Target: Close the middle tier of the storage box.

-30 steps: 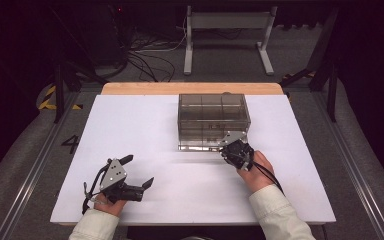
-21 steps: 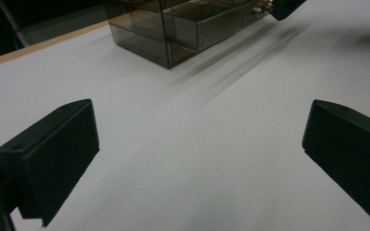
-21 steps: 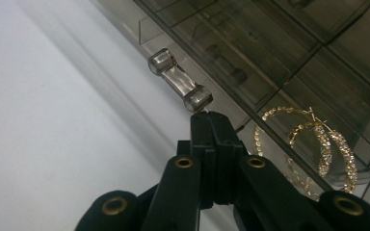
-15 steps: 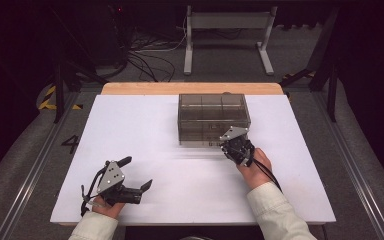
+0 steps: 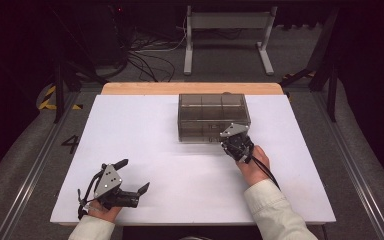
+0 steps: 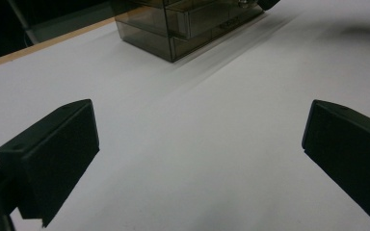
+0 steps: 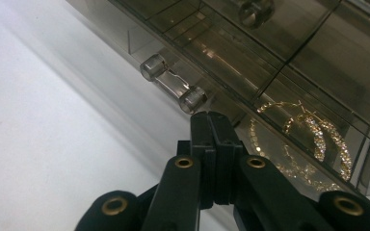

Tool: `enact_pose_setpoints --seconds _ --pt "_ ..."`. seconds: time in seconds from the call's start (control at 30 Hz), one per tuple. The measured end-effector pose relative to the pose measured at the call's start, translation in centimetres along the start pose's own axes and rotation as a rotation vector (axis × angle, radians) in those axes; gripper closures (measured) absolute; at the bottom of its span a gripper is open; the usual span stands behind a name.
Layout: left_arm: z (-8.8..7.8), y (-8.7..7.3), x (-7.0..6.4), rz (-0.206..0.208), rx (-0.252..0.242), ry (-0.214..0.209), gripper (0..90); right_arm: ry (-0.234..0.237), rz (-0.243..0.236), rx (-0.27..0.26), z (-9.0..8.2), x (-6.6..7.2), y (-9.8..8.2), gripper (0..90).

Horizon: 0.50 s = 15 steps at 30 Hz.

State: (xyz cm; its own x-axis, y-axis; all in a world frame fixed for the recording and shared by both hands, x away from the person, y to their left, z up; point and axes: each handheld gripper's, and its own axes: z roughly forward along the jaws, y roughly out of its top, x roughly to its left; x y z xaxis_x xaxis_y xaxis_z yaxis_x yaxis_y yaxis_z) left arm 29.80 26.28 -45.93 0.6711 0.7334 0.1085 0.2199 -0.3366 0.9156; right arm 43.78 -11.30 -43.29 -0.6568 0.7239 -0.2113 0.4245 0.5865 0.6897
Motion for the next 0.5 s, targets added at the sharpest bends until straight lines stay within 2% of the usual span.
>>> enact_pose_setpoints --seconds 0.5 --pt "-1.1 -0.4 -0.2 -0.009 0.010 0.022 0.2 -0.028 0.019 -0.037 1.0 -0.5 0.1 90.0"
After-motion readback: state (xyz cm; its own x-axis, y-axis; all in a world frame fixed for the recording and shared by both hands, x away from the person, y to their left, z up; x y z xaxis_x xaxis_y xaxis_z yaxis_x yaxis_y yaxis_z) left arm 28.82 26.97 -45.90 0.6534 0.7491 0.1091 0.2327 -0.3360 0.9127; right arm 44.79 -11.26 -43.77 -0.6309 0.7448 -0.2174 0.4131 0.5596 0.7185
